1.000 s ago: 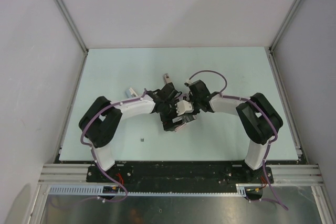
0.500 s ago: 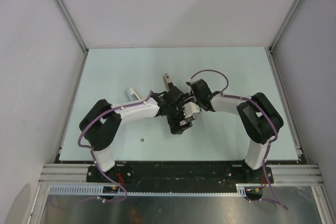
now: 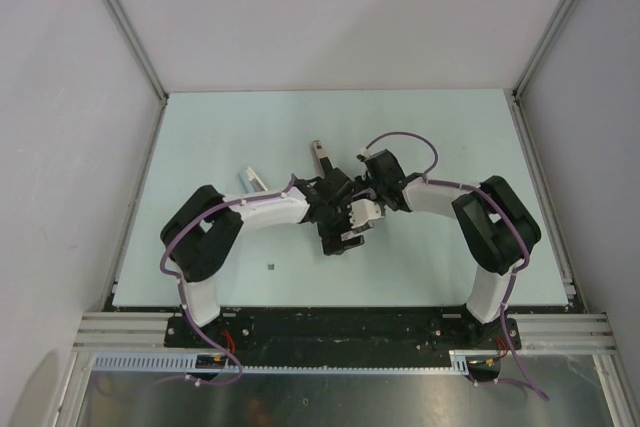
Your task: Unload the staples from the stapler
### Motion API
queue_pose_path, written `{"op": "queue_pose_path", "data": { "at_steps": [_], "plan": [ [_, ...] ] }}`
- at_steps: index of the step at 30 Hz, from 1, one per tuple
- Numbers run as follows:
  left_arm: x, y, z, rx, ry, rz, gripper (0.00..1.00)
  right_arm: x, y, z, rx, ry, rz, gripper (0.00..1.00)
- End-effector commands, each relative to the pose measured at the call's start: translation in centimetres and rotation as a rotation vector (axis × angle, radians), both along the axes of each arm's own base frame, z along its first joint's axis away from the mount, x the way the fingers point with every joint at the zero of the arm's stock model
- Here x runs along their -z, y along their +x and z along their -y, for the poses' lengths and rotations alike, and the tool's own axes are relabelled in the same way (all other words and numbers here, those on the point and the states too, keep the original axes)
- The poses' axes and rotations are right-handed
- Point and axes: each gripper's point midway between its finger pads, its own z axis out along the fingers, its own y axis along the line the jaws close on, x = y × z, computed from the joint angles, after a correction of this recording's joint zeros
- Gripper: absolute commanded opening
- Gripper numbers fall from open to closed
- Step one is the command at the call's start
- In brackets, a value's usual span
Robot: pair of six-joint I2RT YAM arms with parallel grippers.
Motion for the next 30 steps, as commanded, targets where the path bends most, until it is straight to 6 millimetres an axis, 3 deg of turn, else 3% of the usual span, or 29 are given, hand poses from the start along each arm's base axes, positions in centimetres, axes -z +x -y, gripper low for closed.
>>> {"op": "queue_pose_path", "data": {
  "at_steps": [1,8,12,22,30],
  "plan": [
    [0.5,3.3,-2.2,-0.136,0.043,0.037,0.99,0.7,-2.3,-0.1,-0.064,-0.042,-0.013,0.15],
    [0.3,4.2,-3.6,-0.171,0.024,0.023,0.97,1.1,-3.0,0.2,-0.073,-0.042,-0.027,0.14],
    [-0.3,3.7,-3.3,-0.176,-0.021,-0.002,0.99,1.4,-2.6,0.4,-0.059,-0.025,-0.04,0.15],
    [-6.7,2.7,-1.6,-0.161,-0.233,0.07,1.0,1.0,-0.7,0.3,-0.026,0.068,-0.036,0.15],
    [-4.3,0.6,-0.8,-0.069,-0.192,0.032,0.99,1.2,-0.8,1.2,-0.015,0.029,-0.038,0.15]
  ]
}}
